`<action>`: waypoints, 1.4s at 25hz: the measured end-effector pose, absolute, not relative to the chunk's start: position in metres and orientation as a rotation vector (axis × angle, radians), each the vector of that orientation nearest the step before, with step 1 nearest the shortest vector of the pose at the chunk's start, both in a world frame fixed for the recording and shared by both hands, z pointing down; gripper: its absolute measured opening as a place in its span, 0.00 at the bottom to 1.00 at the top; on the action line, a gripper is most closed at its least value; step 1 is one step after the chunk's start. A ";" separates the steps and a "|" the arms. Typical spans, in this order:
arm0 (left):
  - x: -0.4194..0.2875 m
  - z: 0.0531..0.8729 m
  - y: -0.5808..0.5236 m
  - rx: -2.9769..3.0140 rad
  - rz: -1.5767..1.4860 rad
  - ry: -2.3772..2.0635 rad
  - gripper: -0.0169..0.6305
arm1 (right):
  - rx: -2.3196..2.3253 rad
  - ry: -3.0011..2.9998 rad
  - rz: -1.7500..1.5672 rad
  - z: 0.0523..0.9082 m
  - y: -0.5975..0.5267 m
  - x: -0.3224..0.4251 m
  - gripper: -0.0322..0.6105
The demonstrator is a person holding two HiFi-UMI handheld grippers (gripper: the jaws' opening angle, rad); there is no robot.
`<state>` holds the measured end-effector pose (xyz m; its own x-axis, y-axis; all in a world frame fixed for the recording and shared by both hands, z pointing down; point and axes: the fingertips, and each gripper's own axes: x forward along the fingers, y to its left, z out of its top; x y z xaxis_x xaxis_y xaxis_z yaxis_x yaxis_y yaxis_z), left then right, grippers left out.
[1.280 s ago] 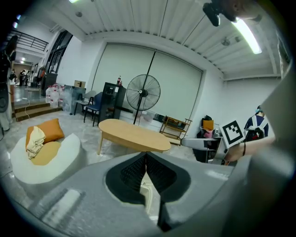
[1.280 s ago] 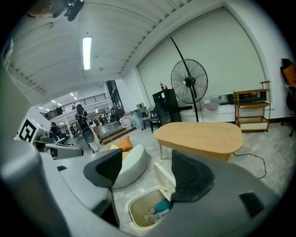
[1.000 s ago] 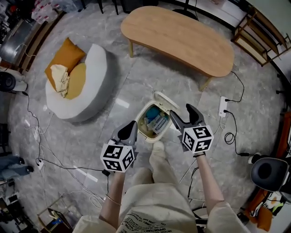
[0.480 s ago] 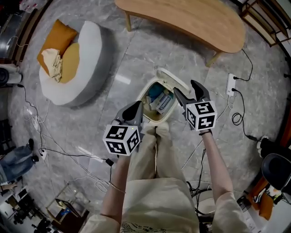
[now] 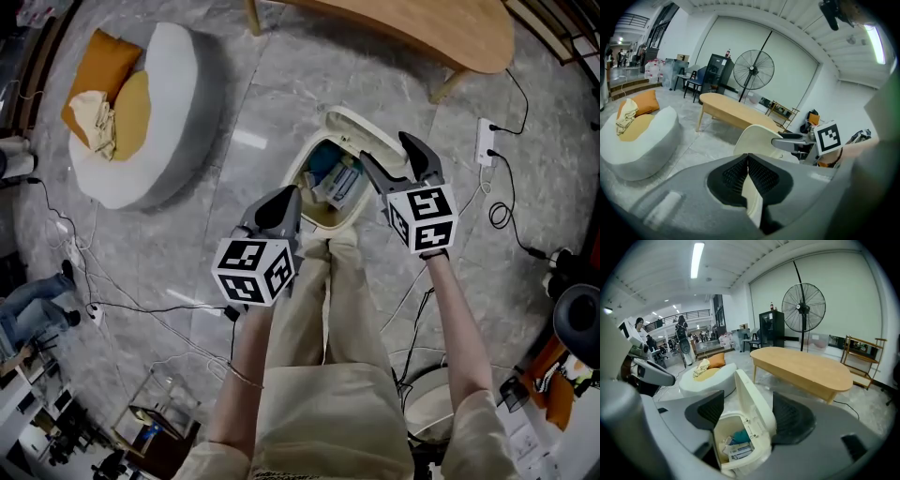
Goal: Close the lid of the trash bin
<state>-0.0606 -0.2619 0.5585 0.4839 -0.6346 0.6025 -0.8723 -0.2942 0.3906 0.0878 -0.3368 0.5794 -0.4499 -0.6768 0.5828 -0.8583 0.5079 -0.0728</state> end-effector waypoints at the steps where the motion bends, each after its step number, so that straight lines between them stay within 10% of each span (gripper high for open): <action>1: -0.061 0.560 -0.261 2.037 0.438 -1.234 0.06 | 1.263 -2.265 0.495 0.579 -0.337 0.088 0.56; 35: -0.075 0.572 -0.202 1.996 0.398 -1.269 0.06 | 1.123 -2.329 0.434 0.599 -0.255 0.035 0.56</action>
<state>-0.0749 -0.2018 0.5719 0.4659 -0.6525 0.5977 -0.8769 -0.2502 0.4103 0.0348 -0.2555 0.5989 -0.5251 -0.6285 0.5738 -0.7929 0.6063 -0.0616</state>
